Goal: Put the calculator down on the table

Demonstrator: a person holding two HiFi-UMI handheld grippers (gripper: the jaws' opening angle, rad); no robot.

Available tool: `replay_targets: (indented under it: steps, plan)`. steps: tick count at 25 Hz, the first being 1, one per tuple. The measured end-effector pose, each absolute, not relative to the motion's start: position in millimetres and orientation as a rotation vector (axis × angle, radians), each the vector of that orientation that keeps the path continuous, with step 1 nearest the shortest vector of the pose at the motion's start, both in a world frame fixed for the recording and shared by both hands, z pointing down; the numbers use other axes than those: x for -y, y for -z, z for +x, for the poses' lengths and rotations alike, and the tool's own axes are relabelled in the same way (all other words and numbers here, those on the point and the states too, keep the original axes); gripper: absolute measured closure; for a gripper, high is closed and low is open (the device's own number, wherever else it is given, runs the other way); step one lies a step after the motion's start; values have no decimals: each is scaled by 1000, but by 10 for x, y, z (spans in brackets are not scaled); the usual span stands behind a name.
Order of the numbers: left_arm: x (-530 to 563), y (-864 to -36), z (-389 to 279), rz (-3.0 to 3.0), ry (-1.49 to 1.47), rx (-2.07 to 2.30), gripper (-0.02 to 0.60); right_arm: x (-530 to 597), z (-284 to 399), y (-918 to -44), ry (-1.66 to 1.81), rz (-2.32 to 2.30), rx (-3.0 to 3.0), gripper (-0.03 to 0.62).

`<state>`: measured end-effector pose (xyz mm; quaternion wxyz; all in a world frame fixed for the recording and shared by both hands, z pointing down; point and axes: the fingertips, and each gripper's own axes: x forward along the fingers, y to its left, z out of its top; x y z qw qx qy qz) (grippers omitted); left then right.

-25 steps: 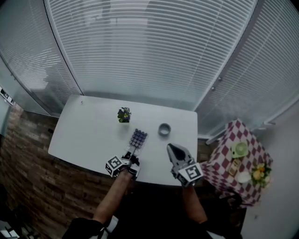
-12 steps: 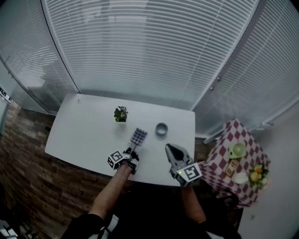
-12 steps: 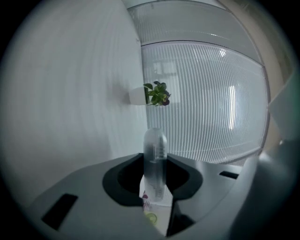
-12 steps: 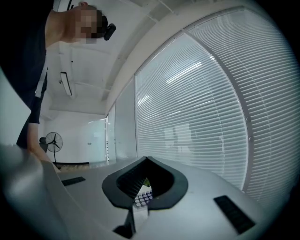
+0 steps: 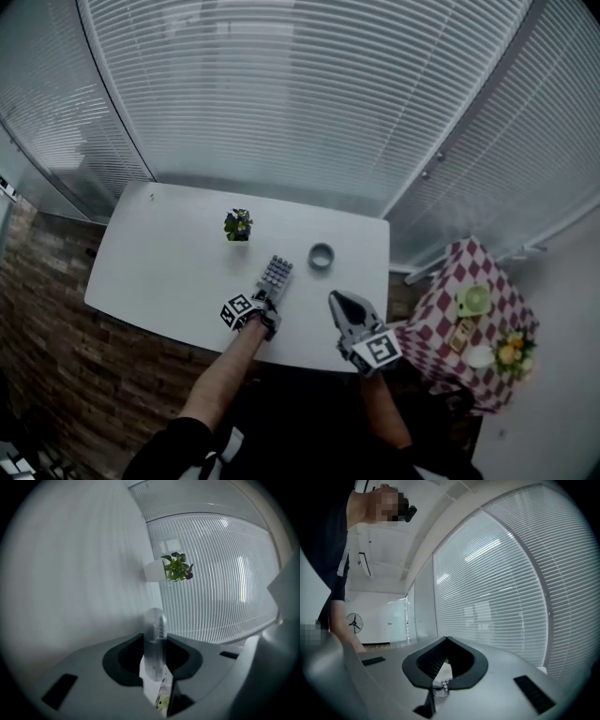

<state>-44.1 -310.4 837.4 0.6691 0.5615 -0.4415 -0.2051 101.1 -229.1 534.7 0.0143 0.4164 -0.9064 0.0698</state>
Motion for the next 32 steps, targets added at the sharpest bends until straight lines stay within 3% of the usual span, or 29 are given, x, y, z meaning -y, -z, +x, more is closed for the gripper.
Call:
replay_targets:
  steps: [19, 32]
  plan:
    - [3386, -8538, -418, 1238, 394, 942, 480, 2314, 1027, -5503, -286, 1364, 2767, 589]
    - [3262, -8640, -476, 1121, 57, 1096, 439, 2327, 981, -5470, -310, 1381, 2790, 589]
